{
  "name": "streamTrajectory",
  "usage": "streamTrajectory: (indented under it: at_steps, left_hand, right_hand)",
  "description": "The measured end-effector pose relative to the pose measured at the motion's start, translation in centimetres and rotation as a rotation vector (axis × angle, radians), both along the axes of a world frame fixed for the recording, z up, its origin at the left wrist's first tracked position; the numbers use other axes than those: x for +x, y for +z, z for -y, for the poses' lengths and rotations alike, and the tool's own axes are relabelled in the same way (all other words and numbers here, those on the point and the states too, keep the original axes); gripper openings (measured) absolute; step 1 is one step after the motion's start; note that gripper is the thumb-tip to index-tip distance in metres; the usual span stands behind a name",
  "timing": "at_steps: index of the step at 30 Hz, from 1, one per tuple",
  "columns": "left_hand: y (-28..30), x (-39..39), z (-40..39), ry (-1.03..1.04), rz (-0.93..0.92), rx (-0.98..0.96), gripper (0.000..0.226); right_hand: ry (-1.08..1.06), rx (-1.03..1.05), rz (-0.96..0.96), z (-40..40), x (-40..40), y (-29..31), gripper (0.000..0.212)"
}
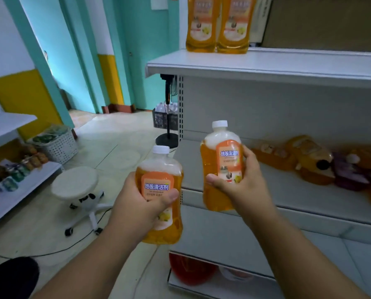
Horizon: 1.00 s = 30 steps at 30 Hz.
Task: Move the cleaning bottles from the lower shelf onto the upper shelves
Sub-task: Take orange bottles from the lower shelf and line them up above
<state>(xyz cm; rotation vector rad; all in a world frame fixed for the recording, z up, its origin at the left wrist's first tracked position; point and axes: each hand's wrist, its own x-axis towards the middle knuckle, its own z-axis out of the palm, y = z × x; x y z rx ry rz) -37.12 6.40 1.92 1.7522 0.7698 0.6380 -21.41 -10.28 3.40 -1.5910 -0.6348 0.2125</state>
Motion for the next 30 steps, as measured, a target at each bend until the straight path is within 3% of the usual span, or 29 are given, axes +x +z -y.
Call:
streamTrajectory:
  at_steps: [6, 12, 16, 19, 23, 30]
  left_hand:
    - [4.0, 0.2, 0.1, -0.077, 0.066, 0.104, 0.086]
    - [11.1, 4.6, 2.5, -0.201, 0.194, 0.153, 0.084]
    - [16.2, 8.0, 4.7, -0.306, 0.225, 0.195, 0.086]
    - [19.6, 10.8, 6.1, -0.378, 0.288, 0.250, 0.073]
    - [23.9, 15.1, 7.7, -0.391, 0.396, 0.238, 0.093]
    - [27.9, 24.4, 7.6, -0.339, 0.363, 0.215, 0.084]
  right_hand:
    - [-0.060, 0.186, 0.086, 3.6, -5.5, 6.0, 0.102]
    - [-0.053, 0.343, 0.120, 7.2, -5.6, 12.6, 0.099]
    - [-0.119, 0.339, 0.196, 9.5, -3.2, 16.4, 0.103]
    - [-0.183, 0.299, 0.335, 11.0, -0.2, 19.0, 0.106]
    - [-0.183, 0.260, 0.488, 12.1, 4.9, 22.3, 0.105]
    - [-0.193, 0.196, 0.505, 11.5, 14.2, 24.3, 0.100]
